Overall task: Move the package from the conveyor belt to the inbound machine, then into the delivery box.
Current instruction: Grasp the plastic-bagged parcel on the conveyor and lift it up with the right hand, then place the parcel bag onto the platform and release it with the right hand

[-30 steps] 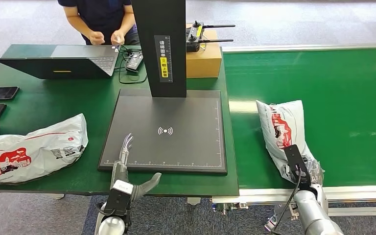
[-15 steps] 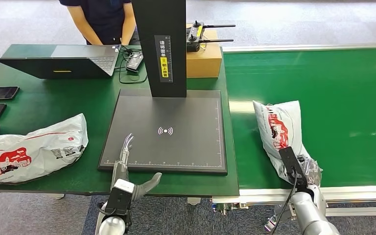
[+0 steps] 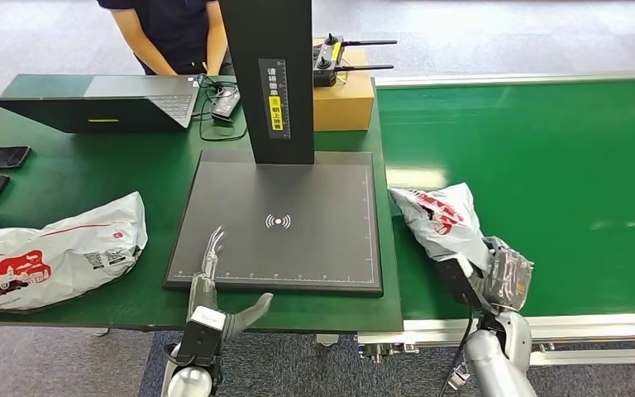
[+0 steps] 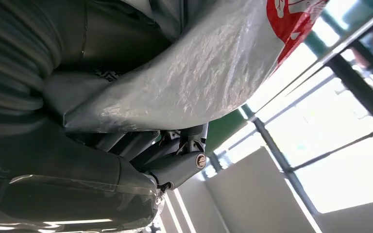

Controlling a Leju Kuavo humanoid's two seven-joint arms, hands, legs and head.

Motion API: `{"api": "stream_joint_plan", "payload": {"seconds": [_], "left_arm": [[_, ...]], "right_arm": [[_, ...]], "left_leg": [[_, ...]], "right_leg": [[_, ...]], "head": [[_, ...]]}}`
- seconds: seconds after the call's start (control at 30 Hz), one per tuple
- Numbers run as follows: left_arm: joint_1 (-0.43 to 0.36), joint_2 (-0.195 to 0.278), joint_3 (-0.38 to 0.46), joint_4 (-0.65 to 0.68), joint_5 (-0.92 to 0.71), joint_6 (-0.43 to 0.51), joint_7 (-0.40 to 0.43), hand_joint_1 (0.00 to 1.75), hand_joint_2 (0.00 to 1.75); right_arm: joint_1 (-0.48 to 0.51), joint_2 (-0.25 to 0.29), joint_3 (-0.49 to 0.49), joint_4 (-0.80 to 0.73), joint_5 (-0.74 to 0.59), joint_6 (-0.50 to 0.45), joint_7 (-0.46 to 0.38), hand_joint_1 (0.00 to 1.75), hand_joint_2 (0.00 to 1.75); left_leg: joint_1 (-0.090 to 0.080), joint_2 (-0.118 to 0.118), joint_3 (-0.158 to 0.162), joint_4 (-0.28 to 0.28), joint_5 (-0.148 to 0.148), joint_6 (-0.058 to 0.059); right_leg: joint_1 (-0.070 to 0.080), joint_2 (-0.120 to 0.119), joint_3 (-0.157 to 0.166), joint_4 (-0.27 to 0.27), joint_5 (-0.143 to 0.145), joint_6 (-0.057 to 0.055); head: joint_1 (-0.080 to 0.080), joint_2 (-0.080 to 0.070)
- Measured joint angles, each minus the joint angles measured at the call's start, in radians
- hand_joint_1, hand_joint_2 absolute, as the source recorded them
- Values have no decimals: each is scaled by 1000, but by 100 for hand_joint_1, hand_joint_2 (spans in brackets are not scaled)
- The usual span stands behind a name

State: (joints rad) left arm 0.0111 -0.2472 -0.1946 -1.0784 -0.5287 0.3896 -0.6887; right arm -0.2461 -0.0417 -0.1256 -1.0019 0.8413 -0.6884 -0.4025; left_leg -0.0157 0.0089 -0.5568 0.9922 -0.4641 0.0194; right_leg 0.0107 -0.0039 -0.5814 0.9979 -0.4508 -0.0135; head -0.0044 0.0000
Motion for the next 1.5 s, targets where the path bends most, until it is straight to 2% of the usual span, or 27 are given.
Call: {"api": "stream_joint_plan", "payload": {"seconds": [0.3, 0.53, 0.7, 0.87, 1.17, 1.27, 1.37, 1.5], "left_arm": [[-2, 0, 0, 13, 7, 0, -7, 0, 175], [-4, 0, -1, 16, 12, -5, -11, 0, 175], [-5, -1, -3, 18, 12, -11, -12, 0, 175], [-8, -1, -10, 21, 12, -13, -13, 0, 175], [-23, -1, -23, 34, 27, 11, -13, 0, 175], [-26, -1, -28, 38, 38, 20, -13, 0, 175], [-34, 0, -35, 43, 54, 35, -13, 0, 175], [-46, 2, -48, 48, 65, 42, 0, 0, 175]], "right_arm": [[70, 74, 68, -248, 190, -1, -39, 171, 175], [74, 141, 55, -356, 284, -1, -141, 174, 175], [59, 190, 29, -413, 310, -1, -199, 173, 175], [27, 218, 21, -441, 310, -1, -218, 173, 175], [-65, 261, 79, -437, 352, 0, -165, 174, 175], [-97, 265, 124, -424, 354, 0, -103, 173, 175], [-141, 255, 195, -376, 320, 0, -22, 175, 175], [-195, 234, 278, -264, 227, 0, -28, 174, 175]], "left_leg": [[0, 0, 0, 0, 0, 0], [0, 0, 0, 0, 0, 0], [0, 0, 0, 0, 0, 0], [0, 0, 0, 0, 0, 0], [0, 0, 0, 0, 1, -1], [0, 0, 0, 0, 1, -1], [0, 0, -1, 0, 1, -1], [0, 0, -1, 0, 1, -1]], "right_leg": [[0, 0, 0, 0, 0, -1], [0, 0, -1, 0, 0, -1], [0, 0, -1, 0, 0, -1], [0, 0, 0, 0, 0, -1], [0, 0, -1, 0, 0, -1], [0, 0, -1, 1, 0, -1], [0, 0, -1, 1, 0, -1], [0, 0, -1, 1, 0, -1]], "head": [[0, 0], [0, 0], [0, 0], [0, 0], [0, 0], [0, 0], [0, 0], [0, 0]]}}
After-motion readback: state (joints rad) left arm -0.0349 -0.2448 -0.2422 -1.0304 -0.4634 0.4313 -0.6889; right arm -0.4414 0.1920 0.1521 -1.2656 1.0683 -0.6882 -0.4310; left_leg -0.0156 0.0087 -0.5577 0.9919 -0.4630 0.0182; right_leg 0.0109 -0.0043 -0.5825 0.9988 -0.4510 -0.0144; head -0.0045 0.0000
